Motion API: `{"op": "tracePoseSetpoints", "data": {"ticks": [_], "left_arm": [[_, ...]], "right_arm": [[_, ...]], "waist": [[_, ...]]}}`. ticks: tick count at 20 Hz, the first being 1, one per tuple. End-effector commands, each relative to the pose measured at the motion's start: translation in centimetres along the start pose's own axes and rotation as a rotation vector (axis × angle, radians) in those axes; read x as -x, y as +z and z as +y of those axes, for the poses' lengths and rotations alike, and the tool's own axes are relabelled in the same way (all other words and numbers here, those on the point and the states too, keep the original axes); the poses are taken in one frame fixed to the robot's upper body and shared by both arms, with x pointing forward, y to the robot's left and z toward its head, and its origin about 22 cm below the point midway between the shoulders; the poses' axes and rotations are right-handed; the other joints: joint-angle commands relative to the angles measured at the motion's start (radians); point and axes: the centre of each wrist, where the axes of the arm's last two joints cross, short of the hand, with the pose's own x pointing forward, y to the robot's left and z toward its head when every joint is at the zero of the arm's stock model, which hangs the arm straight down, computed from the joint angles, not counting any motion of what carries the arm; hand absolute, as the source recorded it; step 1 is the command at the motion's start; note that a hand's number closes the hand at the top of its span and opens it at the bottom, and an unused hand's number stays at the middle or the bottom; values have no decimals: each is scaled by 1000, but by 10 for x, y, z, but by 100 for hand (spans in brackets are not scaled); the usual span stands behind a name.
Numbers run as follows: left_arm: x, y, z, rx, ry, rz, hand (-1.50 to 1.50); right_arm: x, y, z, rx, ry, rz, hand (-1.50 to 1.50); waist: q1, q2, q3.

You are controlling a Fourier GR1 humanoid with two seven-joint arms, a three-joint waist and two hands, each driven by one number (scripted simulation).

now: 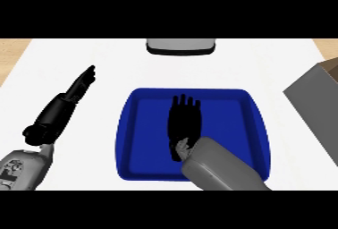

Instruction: Pick the tomato from the tray and place it in the cardboard box

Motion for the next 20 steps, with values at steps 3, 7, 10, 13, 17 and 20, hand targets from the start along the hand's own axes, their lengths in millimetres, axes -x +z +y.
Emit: {"op": "tracePoseSetpoints", "data": {"ticks": [3, 7, 10, 13, 17, 20], "left_arm": [[-1, -6, -14, 4, 9, -14, 0], [-11, -1, -4, 8, 5, -3, 0], [-5, -4, 3, -19, 9, 6, 0], [-4, 1, 5, -1, 2, -3, 0], [7, 9, -1, -8, -5, -27, 0], [-4, 11, 3, 6, 3, 0, 0]], "right_arm": [[-2, 5, 16, -18, 32, 159, -150], [-3, 4, 16, -26, -9, 168, -150], [10, 7, 9, -43, -6, 107, -150], [1, -15, 42, 12, 46, 29, 150], [8, -23, 48, 98, 89, 3, 150], [8, -29, 41, 147, 121, -15, 150]], "waist": [[-10, -1, 0], [3, -1, 0], [-11, -2, 0], [5, 2, 0], [0, 2, 0], [2, 1, 0]]}}
